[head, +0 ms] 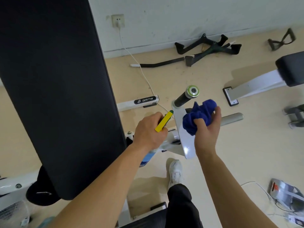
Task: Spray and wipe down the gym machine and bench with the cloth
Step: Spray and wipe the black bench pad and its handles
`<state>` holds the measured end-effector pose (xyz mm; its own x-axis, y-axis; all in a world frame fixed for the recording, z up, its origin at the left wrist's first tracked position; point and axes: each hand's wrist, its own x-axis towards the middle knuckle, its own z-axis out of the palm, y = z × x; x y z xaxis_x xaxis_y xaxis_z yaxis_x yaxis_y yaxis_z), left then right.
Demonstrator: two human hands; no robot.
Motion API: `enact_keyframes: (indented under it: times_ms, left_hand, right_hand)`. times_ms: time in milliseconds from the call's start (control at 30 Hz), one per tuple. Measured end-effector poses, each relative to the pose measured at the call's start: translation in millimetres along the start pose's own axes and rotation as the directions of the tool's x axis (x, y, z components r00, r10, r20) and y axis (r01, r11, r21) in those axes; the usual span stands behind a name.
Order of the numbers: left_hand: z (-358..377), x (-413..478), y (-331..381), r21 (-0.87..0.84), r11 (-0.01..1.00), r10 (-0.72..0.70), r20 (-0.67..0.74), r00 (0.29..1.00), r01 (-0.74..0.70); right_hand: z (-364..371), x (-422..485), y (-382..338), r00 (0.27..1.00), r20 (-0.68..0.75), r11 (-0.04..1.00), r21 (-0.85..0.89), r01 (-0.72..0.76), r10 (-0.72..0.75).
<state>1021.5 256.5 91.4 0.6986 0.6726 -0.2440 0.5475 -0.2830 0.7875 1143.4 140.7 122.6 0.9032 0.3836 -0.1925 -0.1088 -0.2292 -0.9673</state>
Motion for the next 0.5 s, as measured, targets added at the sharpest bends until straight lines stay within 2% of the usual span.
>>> enact_keyframes:
  times_ms: [133,267,367,500]
  left_hand:
    - [-4.4,-3.4,1.8,-0.039,0.998,0.039,-0.031,0.999,-0.041]
    - [-10.5,1.3,-5.0,-0.056,0.997,0.056,-0.055,0.997,-0.059]
    - [-12.4,6.9,-13.6,-0.051,0.997,0.056,-0.065,0.996,-0.060]
    - [-7.9,12.8,-22.0,-0.033,0.999,0.033,-0.063,0.997,-0.035]
  right_hand:
    - [47.3,23.7,8.3,0.993,0.009,0.988,-0.099,0.118,-0.118]
    - [81.8,51.0,30.4,0.976,-0.091,0.971,-0.152,0.185,-0.200]
    - [86.3,62.6,46.6,0.958,-0.176,0.968,-0.153,0.200,-0.226]
    - [86.3,66.1,60.3,0.966,-0.160,0.970,-0.168,0.176,-0.203]
